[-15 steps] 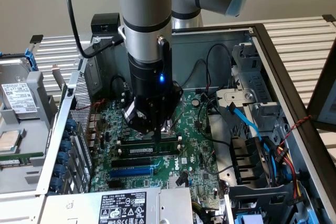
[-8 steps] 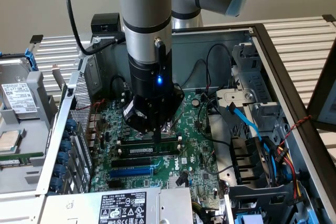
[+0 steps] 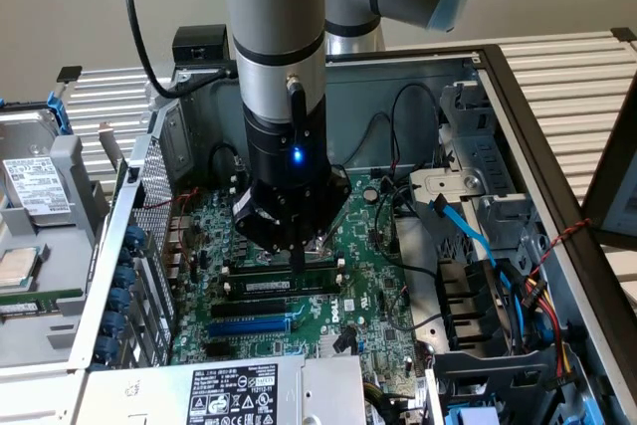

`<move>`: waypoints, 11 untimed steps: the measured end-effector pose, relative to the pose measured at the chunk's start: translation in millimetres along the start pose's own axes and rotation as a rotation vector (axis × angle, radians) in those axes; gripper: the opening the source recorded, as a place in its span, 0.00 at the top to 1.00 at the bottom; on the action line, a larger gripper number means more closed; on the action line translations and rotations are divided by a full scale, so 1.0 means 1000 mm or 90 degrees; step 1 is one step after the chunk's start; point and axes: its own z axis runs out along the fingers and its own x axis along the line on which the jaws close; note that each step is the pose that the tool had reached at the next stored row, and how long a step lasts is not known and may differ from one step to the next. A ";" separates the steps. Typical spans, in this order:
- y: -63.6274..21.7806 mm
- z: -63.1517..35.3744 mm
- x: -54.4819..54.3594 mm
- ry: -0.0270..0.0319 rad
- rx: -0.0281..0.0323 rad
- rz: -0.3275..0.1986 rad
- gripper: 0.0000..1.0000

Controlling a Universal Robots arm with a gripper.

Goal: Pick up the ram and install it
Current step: 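Press down the ram until it locks into place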

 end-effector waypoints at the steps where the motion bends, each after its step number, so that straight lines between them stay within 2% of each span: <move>1: 0.0000 0.0002 0.000 -0.0001 0.0001 0.011 0.89; 11: 0.0000 0.0009 0.000 -0.0017 0.0001 0.107 0.89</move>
